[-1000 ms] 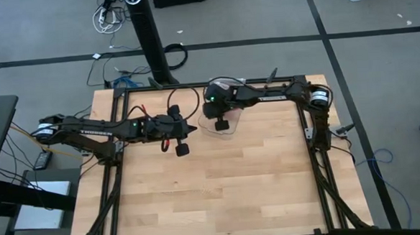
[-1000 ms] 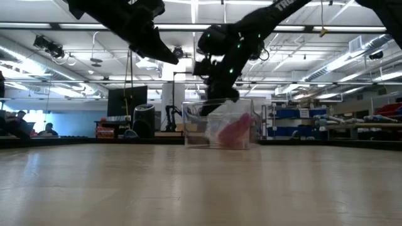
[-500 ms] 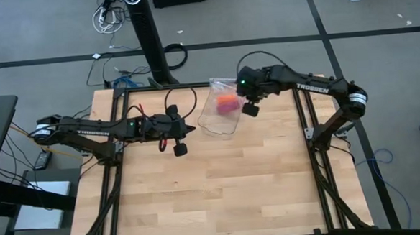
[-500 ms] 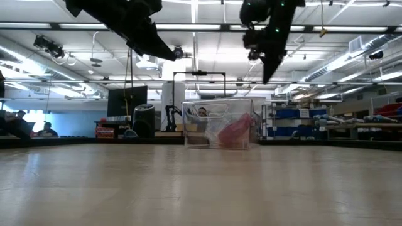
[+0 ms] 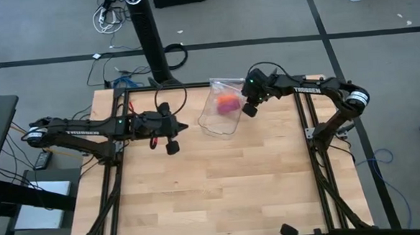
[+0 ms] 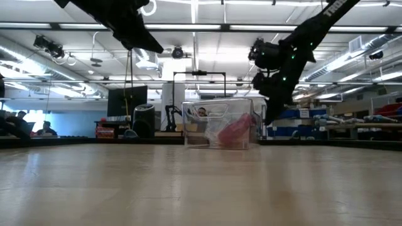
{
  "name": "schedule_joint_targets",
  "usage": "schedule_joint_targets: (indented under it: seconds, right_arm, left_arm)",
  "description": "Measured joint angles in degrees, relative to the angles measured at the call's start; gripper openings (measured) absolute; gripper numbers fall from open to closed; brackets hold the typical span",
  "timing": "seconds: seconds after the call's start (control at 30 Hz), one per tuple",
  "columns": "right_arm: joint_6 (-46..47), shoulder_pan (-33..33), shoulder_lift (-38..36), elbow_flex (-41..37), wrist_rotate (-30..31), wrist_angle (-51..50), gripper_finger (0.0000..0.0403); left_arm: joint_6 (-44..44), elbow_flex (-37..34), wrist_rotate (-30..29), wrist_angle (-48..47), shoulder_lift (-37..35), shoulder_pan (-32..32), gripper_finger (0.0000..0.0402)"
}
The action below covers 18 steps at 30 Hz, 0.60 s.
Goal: Roll bandage
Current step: Move the transparent bin to the top center of the table
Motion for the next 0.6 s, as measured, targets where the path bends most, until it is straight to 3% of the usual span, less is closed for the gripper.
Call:
schedule_joint_targets:
  seconds: [0.27, 0.6]
  right_arm:
    - [0.8, -0.3, 4.4, -0.2, -1.9, 15.5, 0.0000]
    - [-4.0, 1.8, 3.0, -0.2, -5.7, 24.1, 0.0000]
  left_arm:
    - [0.3, 0.0, 0.0, 0.1, -0.8, 0.7, 0.0004]
    - [2.4, -0.5, 2.9, 3.1, -1.6, 1.7, 0.0004]
